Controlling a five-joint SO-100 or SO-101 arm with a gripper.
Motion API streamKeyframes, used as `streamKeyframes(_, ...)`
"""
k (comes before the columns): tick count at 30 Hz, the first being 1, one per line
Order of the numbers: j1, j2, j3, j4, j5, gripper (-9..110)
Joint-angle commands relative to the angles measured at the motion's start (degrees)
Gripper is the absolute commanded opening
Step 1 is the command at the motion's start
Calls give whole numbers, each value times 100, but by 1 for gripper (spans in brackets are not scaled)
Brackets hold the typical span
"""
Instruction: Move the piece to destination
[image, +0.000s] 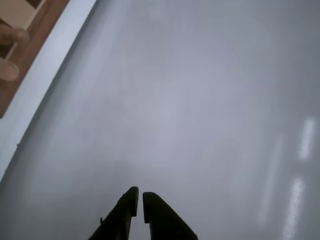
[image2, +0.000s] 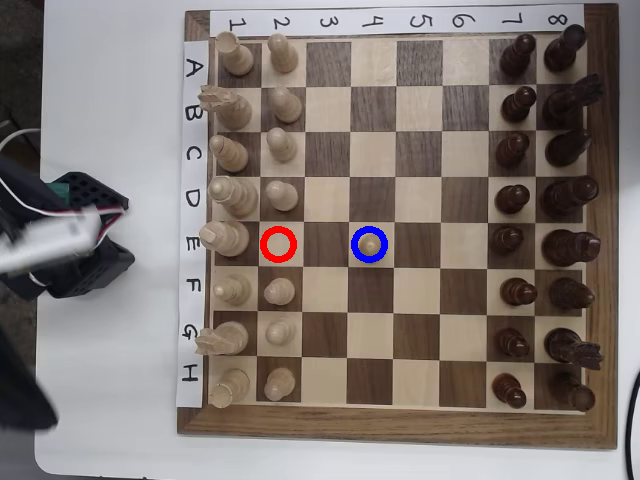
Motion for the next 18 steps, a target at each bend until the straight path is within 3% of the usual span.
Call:
streamKeyframes(1,483,211,431,-501,-290,0)
streamKeyframes(11,1749,1125,2531,-2048,-448,0)
streamKeyframes(18,2347,1731,3630,-2426,-501,0)
